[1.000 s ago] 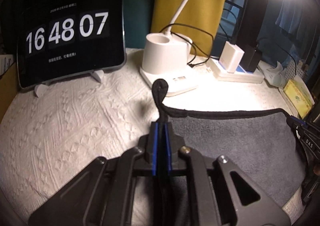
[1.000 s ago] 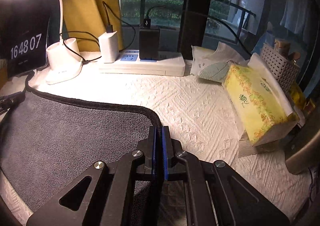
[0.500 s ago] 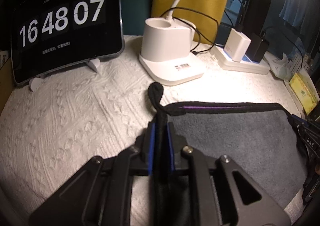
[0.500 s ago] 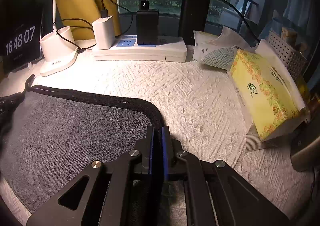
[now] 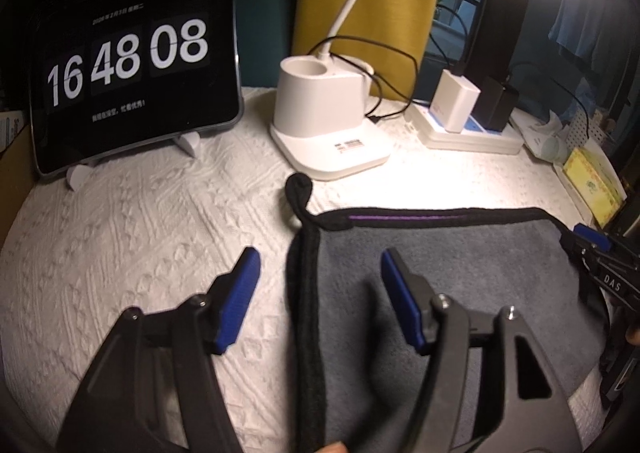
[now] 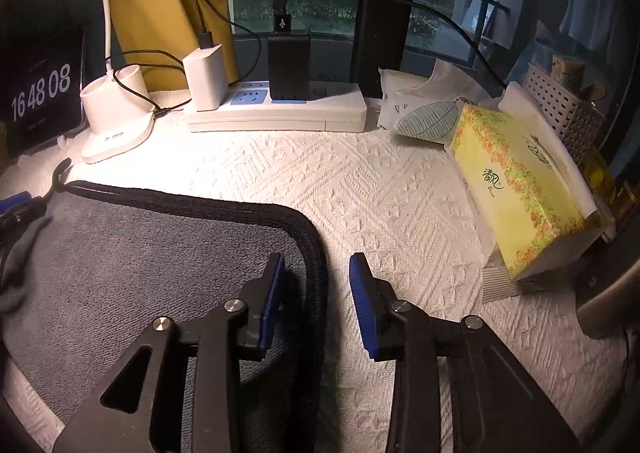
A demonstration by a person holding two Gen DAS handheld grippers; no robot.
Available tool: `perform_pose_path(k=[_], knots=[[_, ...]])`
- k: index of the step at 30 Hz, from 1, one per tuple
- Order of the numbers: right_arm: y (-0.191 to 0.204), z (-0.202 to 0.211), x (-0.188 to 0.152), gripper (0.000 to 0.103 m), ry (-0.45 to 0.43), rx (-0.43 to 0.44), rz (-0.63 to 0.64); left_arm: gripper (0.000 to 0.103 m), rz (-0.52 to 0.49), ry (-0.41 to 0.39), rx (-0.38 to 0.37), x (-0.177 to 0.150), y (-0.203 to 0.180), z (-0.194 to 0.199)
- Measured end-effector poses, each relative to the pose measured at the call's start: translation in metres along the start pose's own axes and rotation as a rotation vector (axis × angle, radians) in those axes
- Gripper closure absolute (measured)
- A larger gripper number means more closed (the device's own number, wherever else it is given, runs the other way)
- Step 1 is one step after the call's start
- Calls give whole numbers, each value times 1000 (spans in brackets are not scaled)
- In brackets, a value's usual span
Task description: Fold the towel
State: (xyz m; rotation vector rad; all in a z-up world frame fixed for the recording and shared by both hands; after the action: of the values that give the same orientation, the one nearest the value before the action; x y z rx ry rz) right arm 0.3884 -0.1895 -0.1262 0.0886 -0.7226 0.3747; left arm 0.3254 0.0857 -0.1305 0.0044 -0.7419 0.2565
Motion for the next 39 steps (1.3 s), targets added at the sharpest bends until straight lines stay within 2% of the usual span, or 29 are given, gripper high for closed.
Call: perform_pose_path(k=[12,39], knots=[[9,25,-5,67,-21,8,7,39,-10,-42,-28,-1,-5,26],[27,80,-24,67,-71,7,7,38,-14,-83,-69,-28,-2,83]])
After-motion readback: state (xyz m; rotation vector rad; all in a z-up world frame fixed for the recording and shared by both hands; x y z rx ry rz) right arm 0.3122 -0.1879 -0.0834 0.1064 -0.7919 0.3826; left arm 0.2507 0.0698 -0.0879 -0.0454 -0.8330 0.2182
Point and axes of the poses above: each gripper's, at about its wrist camera, not at the fingertips, and z roughly against the way its jaws point, y to its left, x to its top, the point moved 4 cm from there along -z, roughly the way its jaws point, and after that the axes turned 2 degrees about x, right-handed, at the moved point
